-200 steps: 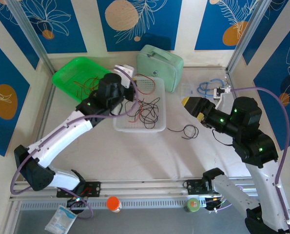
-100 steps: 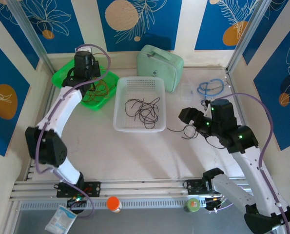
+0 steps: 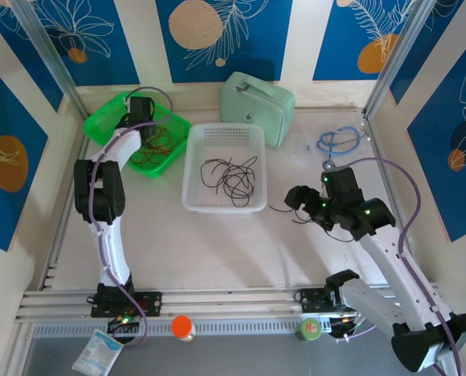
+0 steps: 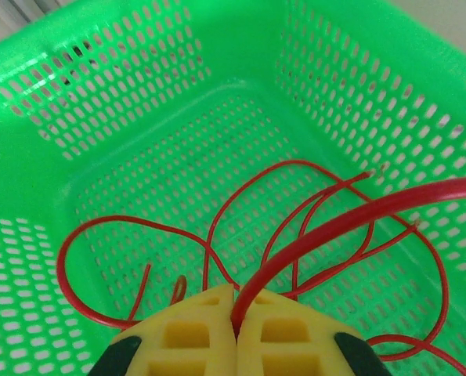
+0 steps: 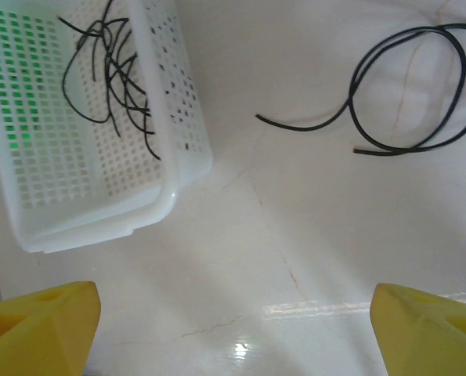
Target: Untangle the cables
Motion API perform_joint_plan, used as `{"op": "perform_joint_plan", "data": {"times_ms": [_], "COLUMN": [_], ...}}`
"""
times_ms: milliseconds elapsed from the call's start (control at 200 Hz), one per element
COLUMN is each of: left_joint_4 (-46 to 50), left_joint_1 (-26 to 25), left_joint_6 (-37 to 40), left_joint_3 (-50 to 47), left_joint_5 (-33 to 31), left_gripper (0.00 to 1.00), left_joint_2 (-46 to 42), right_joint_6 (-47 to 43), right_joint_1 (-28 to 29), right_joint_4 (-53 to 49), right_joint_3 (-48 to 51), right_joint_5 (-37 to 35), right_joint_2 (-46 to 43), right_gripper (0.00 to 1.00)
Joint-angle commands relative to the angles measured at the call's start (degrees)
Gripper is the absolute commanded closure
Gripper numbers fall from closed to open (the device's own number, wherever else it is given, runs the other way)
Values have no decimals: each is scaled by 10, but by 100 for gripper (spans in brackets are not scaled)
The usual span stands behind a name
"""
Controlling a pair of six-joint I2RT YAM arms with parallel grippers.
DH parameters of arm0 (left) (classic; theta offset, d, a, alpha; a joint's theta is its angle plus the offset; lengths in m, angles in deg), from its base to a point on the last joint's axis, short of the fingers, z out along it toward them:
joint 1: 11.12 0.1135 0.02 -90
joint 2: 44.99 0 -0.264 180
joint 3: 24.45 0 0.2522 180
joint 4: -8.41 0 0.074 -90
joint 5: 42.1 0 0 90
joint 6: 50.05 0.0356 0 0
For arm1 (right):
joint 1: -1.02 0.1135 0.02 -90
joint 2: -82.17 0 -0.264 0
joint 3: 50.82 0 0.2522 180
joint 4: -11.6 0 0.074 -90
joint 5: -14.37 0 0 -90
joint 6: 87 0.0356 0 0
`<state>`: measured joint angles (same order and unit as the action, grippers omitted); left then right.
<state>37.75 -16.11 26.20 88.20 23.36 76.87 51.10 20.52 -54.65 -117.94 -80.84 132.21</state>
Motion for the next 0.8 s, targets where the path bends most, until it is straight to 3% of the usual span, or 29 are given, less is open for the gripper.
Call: {"op": "perform_joint_plan", "data": {"times_ms": [0, 40, 110, 205, 275, 445, 795], "left_joint_4": [11, 14, 9, -7, -2, 38, 161], "left_joint_1": [4, 5, 5, 4, 4, 3, -58], "left_joint_6": [-22, -24, -22, -16, -9, 0, -25], "left_joint_3": [18, 17, 11, 3, 11, 40, -9], "left_joint_5": [-6, -1, 18, 46, 65, 104, 176], "left_gripper": [100, 95, 77, 43, 31, 20, 19], "left_joint_2": [11, 10, 2, -24, -42, -89, -270], "right_joint_6": [-8, -11, -16, -19, -20, -19, -24], "right_joint_1": [0, -1, -4, -14, -25, -46, -100], "right_joint_4": [-13, -13, -9, 6, 21, 37, 75], "right_joint_3": [12, 15, 21, 36, 47, 54, 47], "right_joint_5": [-26, -33, -47, -60, -61, -66, -41], "right_joint_2": [13, 21, 41, 72, 97, 151, 229], "right_gripper": [11, 10, 11, 11, 11, 18, 37]}}
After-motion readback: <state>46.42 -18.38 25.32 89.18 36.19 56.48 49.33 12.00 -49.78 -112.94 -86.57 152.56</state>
